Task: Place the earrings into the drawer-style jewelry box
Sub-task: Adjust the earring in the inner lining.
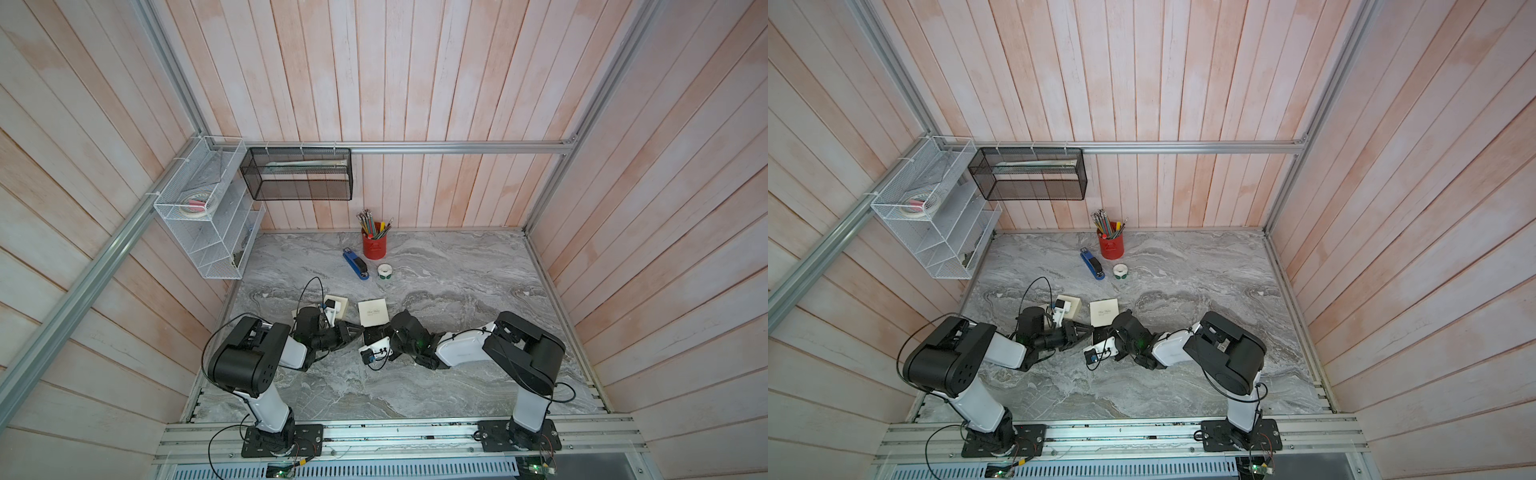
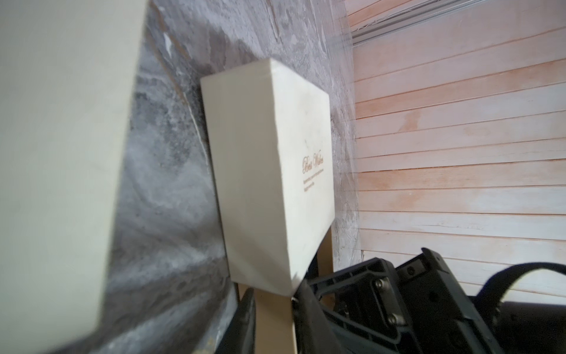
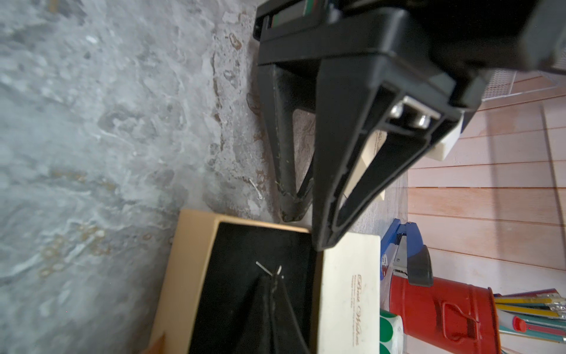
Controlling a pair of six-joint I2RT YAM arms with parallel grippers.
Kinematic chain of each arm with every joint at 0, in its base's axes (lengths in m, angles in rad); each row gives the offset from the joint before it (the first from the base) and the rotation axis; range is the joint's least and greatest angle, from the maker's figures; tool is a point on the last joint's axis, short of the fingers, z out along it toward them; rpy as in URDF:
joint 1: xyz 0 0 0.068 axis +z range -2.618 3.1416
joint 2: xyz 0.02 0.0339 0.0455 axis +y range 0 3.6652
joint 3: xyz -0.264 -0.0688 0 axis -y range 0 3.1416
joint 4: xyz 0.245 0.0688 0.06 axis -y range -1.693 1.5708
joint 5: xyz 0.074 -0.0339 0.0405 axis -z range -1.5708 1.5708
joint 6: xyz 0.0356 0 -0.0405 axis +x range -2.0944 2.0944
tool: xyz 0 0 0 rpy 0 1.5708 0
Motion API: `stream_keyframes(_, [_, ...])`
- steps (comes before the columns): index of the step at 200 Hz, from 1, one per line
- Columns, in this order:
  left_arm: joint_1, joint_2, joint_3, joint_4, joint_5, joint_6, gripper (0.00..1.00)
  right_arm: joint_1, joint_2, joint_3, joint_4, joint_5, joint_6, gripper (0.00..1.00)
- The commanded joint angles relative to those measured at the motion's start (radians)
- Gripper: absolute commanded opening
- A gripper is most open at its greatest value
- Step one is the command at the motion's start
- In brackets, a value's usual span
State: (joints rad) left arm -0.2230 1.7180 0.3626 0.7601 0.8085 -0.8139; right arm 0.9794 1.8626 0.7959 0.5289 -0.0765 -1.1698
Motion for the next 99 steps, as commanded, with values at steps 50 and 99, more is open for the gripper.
stream_keyframes(50, [-0.010,0.046,0.050,-0.028,0.023,0.032,0.27,0.006,0.008,0.027,-0.045,-0.024,0.003,0.00])
stream_keyframes(99, [-0.009,0.039,0.049,-0.032,0.021,0.033,0.27,0.004,-0.015,0.023,0.027,-0.012,0.066,0.00])
